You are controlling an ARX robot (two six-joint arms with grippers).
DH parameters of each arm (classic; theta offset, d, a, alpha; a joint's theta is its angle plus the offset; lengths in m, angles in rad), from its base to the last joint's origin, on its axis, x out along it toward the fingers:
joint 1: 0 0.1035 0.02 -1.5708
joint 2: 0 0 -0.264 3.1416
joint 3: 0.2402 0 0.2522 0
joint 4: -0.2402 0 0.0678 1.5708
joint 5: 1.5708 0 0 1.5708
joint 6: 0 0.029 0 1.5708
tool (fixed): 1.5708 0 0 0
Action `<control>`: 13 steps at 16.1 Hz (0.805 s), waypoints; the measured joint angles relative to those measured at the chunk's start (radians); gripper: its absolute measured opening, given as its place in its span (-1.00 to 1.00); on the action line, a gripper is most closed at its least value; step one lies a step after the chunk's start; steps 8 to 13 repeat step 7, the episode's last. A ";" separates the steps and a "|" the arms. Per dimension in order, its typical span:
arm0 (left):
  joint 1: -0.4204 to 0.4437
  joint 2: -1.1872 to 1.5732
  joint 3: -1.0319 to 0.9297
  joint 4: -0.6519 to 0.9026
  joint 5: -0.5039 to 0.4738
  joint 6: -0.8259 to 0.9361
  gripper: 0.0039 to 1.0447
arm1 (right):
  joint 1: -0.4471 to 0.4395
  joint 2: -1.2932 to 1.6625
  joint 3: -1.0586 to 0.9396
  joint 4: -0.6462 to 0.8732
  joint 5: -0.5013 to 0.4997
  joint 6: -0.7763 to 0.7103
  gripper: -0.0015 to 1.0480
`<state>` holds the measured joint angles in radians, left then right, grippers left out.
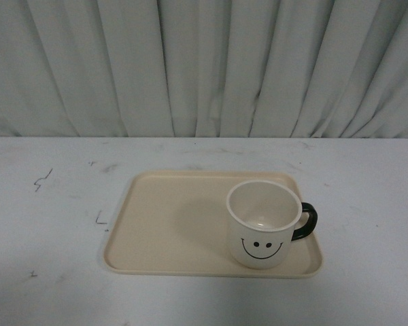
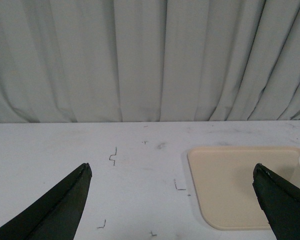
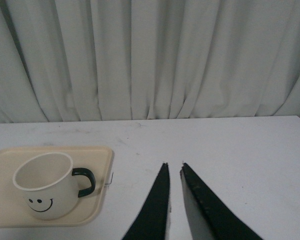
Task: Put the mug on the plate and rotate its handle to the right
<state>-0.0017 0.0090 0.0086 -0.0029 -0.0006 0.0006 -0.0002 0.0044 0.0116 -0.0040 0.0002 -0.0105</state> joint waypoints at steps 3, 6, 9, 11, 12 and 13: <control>0.000 0.000 0.000 -0.001 0.000 0.000 0.88 | 0.000 0.000 0.000 0.000 0.000 0.000 -0.18; 0.000 0.000 0.000 -0.001 0.000 0.000 0.88 | 0.000 0.000 0.000 0.000 0.000 0.000 0.51; 0.000 0.000 0.000 -0.001 0.000 0.000 0.88 | 0.000 0.000 0.000 0.000 0.000 0.000 0.72; 0.000 0.000 0.000 -0.001 0.000 0.000 0.88 | 0.000 0.000 0.000 0.000 0.000 0.000 0.72; 0.000 0.000 0.000 -0.001 0.000 0.000 0.88 | 0.000 0.000 0.000 0.000 0.000 0.000 0.72; 0.000 0.000 0.000 -0.001 0.000 0.000 0.88 | 0.000 0.000 0.000 0.000 0.000 0.000 0.72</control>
